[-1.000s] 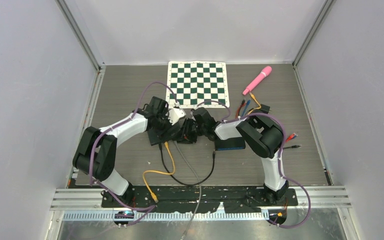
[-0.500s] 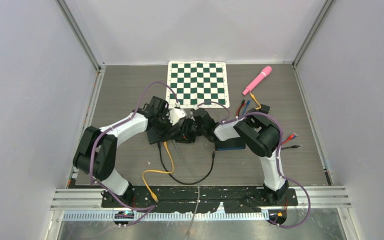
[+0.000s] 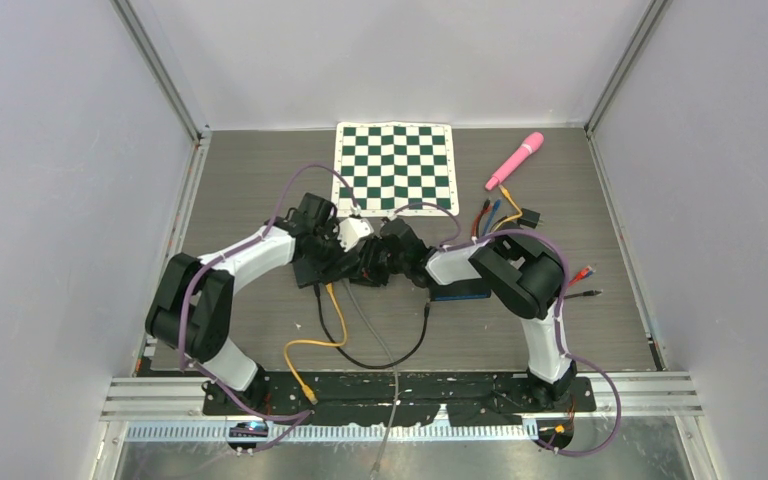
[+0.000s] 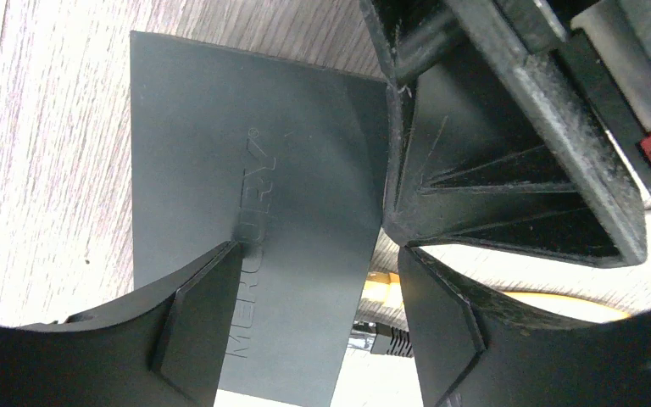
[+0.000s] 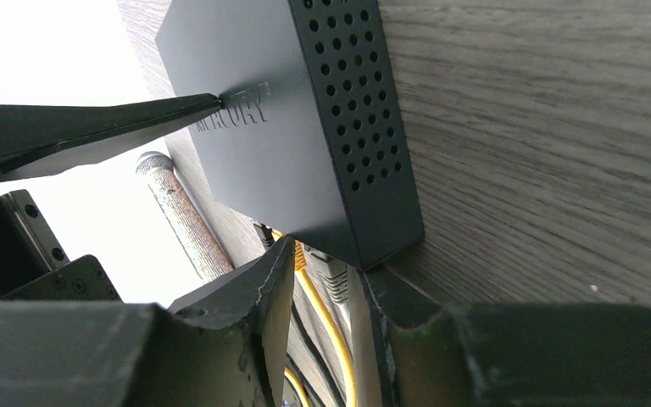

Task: Pull the plug from the switch port
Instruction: Move the switch port to the center of the board, then pull the connector from the switch port.

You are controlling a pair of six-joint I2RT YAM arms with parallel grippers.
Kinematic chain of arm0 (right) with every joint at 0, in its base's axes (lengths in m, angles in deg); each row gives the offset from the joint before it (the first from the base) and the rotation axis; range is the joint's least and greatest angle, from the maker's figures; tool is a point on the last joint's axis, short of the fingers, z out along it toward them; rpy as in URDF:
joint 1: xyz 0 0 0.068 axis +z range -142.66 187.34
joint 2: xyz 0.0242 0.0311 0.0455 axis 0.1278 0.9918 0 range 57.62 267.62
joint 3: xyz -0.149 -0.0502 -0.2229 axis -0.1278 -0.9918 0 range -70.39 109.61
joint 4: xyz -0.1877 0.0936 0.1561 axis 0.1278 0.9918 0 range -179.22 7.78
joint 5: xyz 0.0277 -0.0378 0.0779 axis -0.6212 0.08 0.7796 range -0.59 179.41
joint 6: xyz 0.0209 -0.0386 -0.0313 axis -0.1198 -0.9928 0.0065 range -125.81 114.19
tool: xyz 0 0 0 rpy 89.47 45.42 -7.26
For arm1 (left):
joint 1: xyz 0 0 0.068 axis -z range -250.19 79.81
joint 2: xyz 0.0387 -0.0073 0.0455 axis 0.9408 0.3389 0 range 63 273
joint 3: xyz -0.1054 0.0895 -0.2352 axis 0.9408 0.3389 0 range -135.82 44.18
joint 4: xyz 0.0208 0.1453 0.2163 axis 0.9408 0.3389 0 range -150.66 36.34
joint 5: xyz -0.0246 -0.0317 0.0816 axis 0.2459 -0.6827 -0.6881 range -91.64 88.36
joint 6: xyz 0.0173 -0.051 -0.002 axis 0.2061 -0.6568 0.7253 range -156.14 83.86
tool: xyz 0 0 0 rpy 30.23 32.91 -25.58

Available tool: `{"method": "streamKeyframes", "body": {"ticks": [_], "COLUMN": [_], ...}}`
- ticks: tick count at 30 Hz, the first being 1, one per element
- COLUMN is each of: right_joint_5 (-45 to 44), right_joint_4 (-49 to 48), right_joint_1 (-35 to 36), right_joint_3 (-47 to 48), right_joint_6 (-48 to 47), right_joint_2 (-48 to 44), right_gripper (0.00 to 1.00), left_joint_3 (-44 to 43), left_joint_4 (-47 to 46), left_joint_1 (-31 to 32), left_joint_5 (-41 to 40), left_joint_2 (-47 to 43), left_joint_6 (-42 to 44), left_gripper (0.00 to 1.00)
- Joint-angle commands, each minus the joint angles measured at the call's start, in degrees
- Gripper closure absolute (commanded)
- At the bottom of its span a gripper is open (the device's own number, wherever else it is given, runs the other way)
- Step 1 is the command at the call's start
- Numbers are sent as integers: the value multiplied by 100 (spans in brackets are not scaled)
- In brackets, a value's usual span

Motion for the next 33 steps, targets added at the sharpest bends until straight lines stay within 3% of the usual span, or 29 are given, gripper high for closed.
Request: {"method": "streamKeyframes", "body": {"ticks": [1,7,9,14,18,22,26,33], "right_joint_5": [-527,-552,-570,-618,-616,-563,-454,-330], "right_joint_4": [668,701,717,765,778,760,659,569], "right_joint_1": [33,33,32,34,32,34,33,31], "right_joint_3": [154,123,120,98,87,87,95,119], "right_joint_6": [-302,-382,-426,-540,-600,-611,-575,-520], "right_joint_2": [19,-27,-64,-173,-204,-203,-183,-165], "right_gripper": [69,70,68,66,65,65,65,64], "left_joint_3": [194,560,778,1181,1213,764,332,-137], "left_joint_4": [-185,-660,-944,-1694,-1656,-946,-286,542], "left_joint_1": [37,37,29,-18,-272,-735,-754,-640], "left_joint_5": [39,-204,-407,-1534,-2518,-1635,-537,-190], "left_joint_2": [-228,-1270,-1669,-2215,-2369,-1999,-1581,-990], "left_joint_6": [-286,-338,-532,-1402,-2971,-3370,-2705,-1589], "left_gripper": [30,18,1,0,0,0,0,0]}}
